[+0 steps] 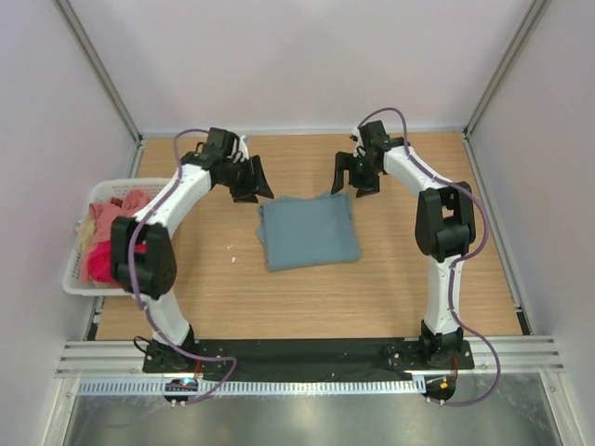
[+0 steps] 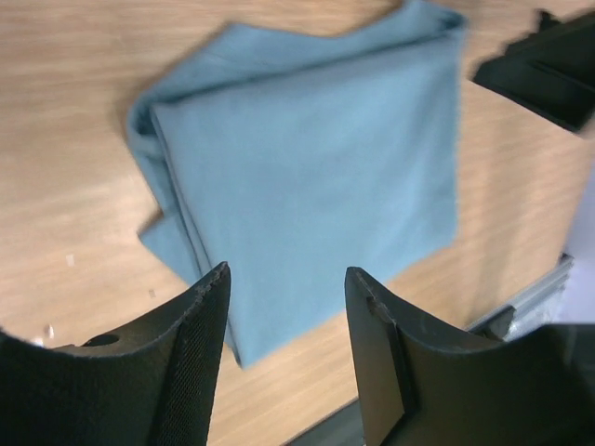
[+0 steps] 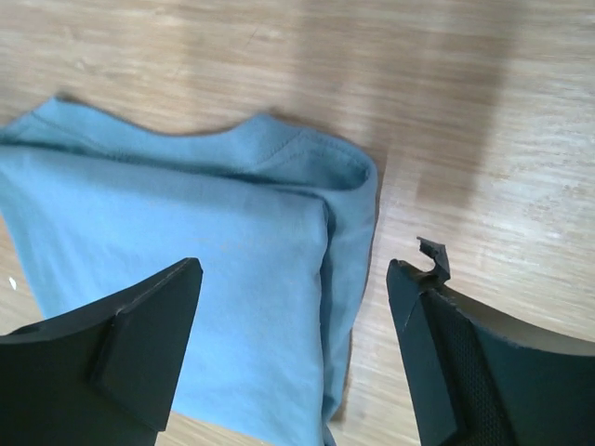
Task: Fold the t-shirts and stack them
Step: Fold the tshirt, then neatly place the folded tshirt to the corner
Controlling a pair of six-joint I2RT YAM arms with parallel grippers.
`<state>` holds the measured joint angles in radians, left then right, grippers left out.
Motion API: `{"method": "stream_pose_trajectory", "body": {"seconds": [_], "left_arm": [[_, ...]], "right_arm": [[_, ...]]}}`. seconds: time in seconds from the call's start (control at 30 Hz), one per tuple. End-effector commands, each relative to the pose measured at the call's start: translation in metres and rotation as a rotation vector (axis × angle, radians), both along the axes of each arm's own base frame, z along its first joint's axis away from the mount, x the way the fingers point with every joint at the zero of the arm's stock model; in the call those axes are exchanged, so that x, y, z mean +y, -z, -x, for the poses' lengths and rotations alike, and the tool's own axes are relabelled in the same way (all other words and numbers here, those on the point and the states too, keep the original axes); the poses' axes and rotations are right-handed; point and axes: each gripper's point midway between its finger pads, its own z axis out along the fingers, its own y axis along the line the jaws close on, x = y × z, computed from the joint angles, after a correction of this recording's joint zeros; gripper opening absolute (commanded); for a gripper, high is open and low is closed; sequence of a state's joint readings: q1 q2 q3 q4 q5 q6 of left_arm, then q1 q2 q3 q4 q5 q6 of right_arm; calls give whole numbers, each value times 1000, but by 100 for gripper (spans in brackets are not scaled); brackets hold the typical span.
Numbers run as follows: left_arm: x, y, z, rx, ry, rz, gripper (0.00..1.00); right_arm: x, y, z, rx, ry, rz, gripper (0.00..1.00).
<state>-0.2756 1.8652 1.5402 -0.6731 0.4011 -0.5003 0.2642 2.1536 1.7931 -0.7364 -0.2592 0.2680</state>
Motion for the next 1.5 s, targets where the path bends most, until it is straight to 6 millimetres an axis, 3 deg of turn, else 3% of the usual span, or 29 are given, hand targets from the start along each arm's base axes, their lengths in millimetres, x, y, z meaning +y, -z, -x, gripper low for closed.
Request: {"method": "stream_pose_trajectory", "body": {"seconds": [0.0, 0.2, 0.3, 0.5, 0.7, 0.87, 0.9, 0.93, 0.97, 1.0, 1.13, 1.17, 1.23, 1.27, 1.33, 1.47], "left_arm": [[3, -44, 42, -53, 40, 38, 54], [17, -45, 105, -22, 36, 61, 54], [25, -42, 125, -1, 46, 36, 54], [31, -39, 132, -6, 44, 12, 54], [30, -40, 126, -19, 53, 12, 54], [27, -42, 123, -18, 58, 26, 55], [27, -41, 124, -17, 60, 27, 55], [27, -41, 124, -17, 60, 27, 55], [26, -40, 125, -14, 61, 26, 55], [26, -37, 126, -5, 62, 27, 54], [26, -31, 128, 6, 64, 30, 54], [26, -30, 128, 10, 65, 31, 54], [25, -25, 130, 21, 68, 31, 54], [25, -25, 130, 24, 72, 36, 54], [24, -19, 131, 40, 73, 36, 54], [23, -12, 131, 57, 76, 39, 53]], "right_arm": [[3, -11, 12, -27, -106, -19, 90], [16, 8, 6, -44, -222, -68, 92], [16, 20, 8, -42, -255, -61, 92], [11, 37, 19, -24, -284, -46, 90], [33, 54, 42, 47, -315, -110, 78], [49, 61, 55, 86, -266, -173, 43], [48, 61, 49, 62, -241, -168, 25], [47, 56, 47, 55, -205, -169, 14], [39, 60, 44, 50, -164, -124, 4], [36, 57, 41, 37, -138, -107, 1], [13, 32, 34, -12, -78, 17, 1], [8, 12, 25, -67, -91, 57, 1], [-21, 2, 25, -68, -78, 209, 1], [-30, -16, 13, -124, -107, 276, 1], [-65, -29, 11, -118, -97, 466, 1], [-114, -67, -21, -207, -108, 671, 1]]}}
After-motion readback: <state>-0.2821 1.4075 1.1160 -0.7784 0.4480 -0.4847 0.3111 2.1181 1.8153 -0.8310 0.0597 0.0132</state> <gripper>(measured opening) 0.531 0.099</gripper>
